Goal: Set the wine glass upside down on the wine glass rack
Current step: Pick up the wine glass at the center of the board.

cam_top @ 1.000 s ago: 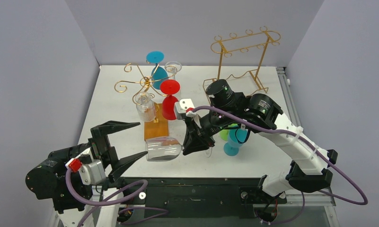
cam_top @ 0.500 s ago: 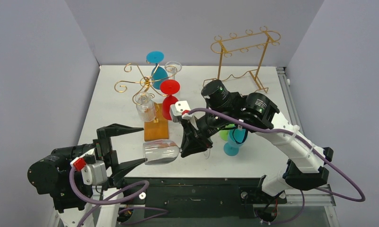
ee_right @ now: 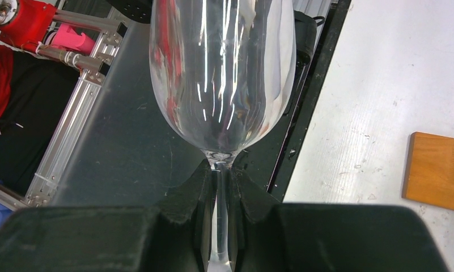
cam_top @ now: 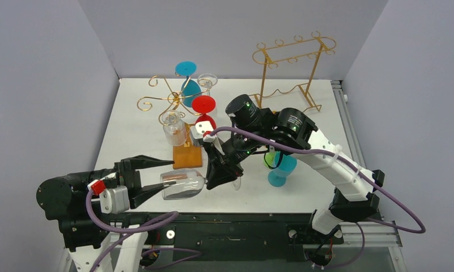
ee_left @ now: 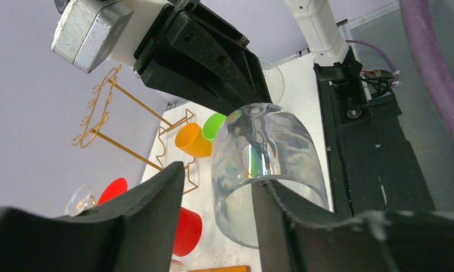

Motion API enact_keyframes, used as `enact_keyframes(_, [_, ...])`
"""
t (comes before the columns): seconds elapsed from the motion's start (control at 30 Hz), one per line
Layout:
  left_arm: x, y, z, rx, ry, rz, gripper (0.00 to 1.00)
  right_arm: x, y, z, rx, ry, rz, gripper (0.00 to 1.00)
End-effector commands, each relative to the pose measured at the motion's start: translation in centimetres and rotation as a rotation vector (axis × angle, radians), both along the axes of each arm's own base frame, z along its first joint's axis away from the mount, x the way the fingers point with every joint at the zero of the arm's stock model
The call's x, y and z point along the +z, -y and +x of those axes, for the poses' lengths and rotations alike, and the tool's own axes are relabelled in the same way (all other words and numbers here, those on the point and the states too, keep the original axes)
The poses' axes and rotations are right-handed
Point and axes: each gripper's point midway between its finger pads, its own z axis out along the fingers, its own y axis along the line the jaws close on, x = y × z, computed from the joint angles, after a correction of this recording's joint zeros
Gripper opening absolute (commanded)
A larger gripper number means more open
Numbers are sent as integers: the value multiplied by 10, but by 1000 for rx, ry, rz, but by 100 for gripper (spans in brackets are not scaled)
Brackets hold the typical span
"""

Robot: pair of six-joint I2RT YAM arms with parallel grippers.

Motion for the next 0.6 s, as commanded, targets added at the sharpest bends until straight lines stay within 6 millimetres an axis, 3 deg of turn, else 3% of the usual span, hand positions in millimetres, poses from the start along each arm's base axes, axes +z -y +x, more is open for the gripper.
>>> enact_keyframes(0.0, [-1,2,-16,-69,-5,33,40,34,-7,-5,35,33,137,0])
enact_keyframes(0.2, [-12,2,-15,-70,-53,28,32,43,-19,-1,32,15,172,0])
enact_keyframes(0.4, [-17,1,-10,-61,-51,24,41,54,-34,1,13,-24,218,0])
enact_keyframes(0.47, [-19,1,-7,-55,-43,21,30,55,-38,2,8,-45,222,0])
enact_keyframes(0.53, [-18,1,-2,-28,-24,9,4,57,-40,3,1,-53,229,0])
enact_keyframes(0.57, [-16,0,1,-3,-14,-5,0,59,-42,4,-8,-59,232,0])
